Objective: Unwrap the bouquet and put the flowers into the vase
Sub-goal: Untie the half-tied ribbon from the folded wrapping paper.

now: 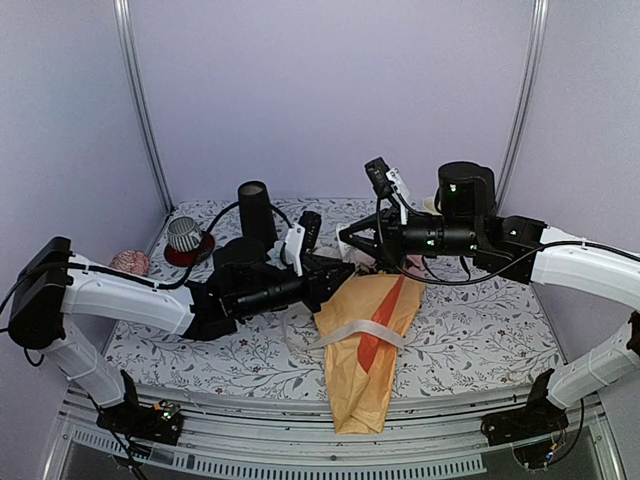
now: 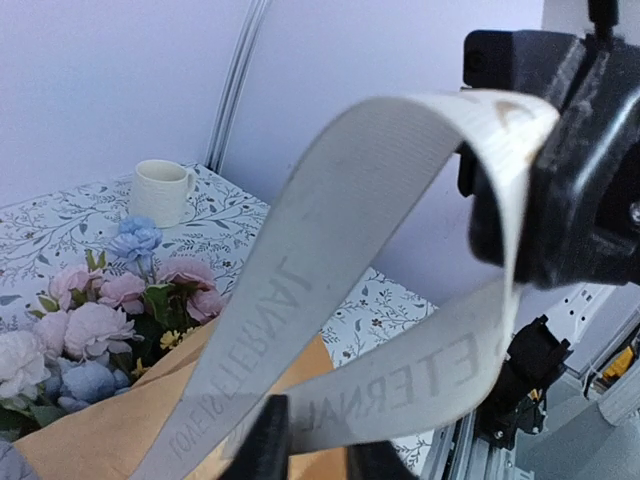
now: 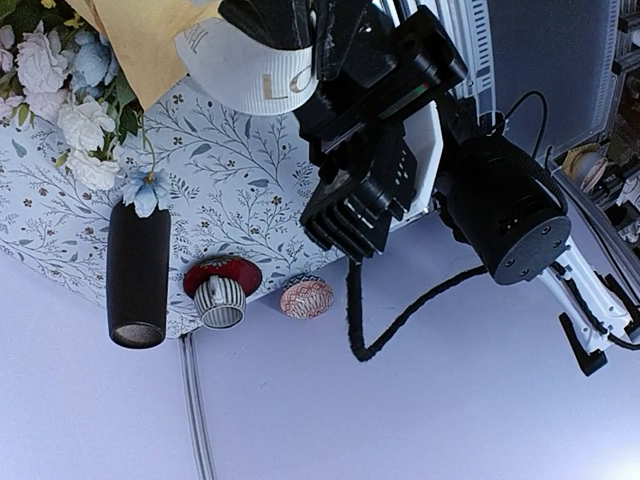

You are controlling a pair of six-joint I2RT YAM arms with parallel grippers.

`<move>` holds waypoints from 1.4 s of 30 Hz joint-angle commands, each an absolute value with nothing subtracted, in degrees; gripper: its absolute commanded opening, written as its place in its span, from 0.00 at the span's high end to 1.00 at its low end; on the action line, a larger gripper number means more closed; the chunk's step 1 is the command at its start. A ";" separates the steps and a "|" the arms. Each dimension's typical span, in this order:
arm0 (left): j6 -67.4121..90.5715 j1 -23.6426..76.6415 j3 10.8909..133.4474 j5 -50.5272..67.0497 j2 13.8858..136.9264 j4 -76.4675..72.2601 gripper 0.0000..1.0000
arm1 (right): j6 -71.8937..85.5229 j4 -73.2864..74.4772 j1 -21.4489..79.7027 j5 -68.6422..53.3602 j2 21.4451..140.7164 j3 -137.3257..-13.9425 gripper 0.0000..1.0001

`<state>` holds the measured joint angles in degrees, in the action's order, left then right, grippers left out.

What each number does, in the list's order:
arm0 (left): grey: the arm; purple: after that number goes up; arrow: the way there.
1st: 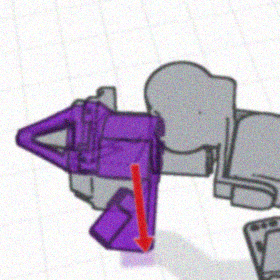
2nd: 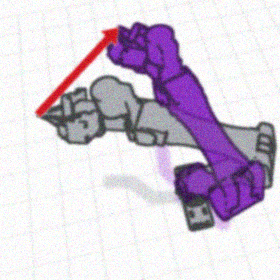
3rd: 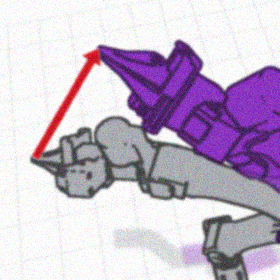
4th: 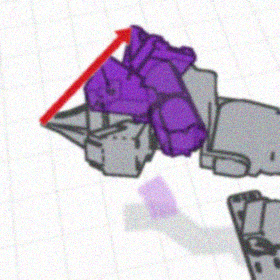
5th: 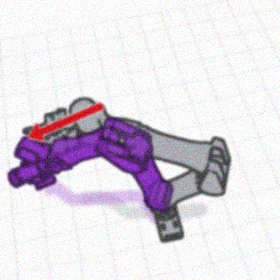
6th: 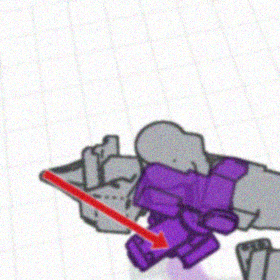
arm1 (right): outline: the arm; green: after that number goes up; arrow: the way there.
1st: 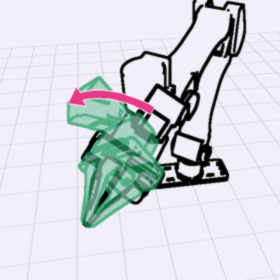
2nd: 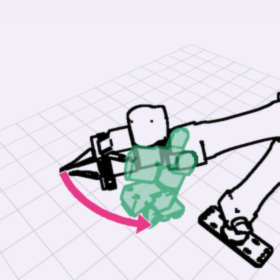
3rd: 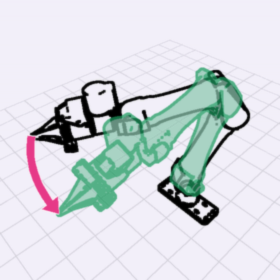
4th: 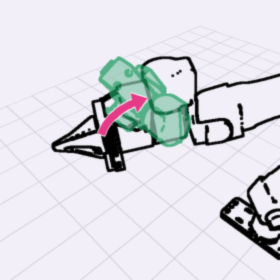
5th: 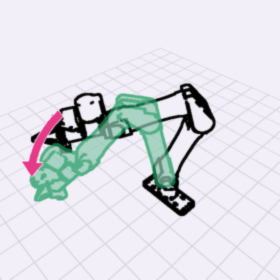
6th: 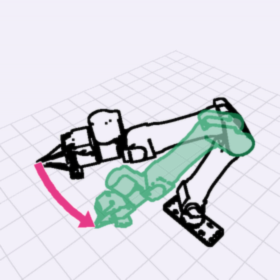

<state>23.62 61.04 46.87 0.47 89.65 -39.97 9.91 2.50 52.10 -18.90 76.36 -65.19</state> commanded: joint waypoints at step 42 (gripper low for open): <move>24.86 22.23 40.79 3.63 53.71 -0.96 1.00 | 2.58 32.41 58.97 -12.76 91.09 -73.56 0.42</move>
